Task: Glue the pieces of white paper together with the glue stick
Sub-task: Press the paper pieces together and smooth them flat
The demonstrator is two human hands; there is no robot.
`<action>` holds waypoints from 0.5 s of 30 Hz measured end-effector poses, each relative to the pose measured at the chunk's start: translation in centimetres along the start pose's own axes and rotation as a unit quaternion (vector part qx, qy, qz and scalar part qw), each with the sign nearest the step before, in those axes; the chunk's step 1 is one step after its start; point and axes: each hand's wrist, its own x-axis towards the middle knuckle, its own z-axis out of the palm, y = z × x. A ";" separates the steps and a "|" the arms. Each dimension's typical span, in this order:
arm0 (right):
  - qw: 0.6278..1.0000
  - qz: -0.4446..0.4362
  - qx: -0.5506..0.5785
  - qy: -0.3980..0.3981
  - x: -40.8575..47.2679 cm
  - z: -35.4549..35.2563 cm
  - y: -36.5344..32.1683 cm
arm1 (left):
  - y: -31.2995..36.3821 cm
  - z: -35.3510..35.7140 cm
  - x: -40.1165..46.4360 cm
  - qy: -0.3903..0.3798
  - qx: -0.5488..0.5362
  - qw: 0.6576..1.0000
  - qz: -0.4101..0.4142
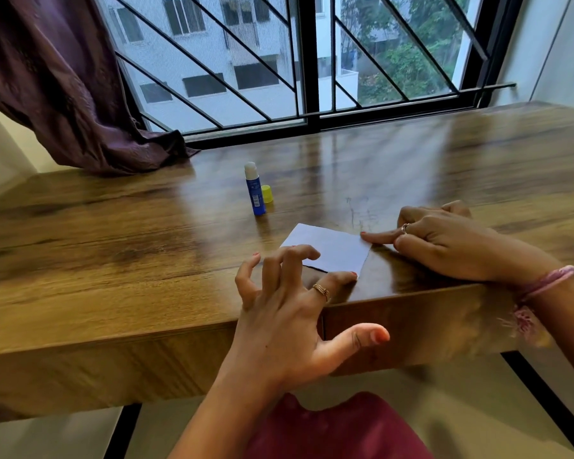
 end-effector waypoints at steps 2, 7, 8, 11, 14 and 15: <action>1.000 -0.001 -0.002 0.007 0.0 0.1 0.0 | 0.0 0.1 0.1 0.006 -0.002 1.000 -0.011; 0.999 -0.001 -0.027 0.030 -0.8 0.5 -1.0 | 0.0 0.3 0.2 0.029 -0.014 0.999 -0.042; 0.999 -0.003 -0.023 0.034 -1.0 0.5 -1.4 | 0.0 0.4 0.2 0.035 -0.014 0.998 -0.051; 0.998 -0.023 0.008 0.051 -2.1 0.4 -2.9 | 0.1 0.5 0.2 0.045 -0.013 0.994 -0.095; 0.996 -0.044 0.064 0.044 -2.9 0.5 -4.8 | 0.2 0.5 0.3 0.038 0.001 0.987 -0.155; 0.996 -0.047 0.073 0.037 -3.0 0.7 -5.4 | 0.2 0.5 0.3 0.037 0.001 0.985 -0.166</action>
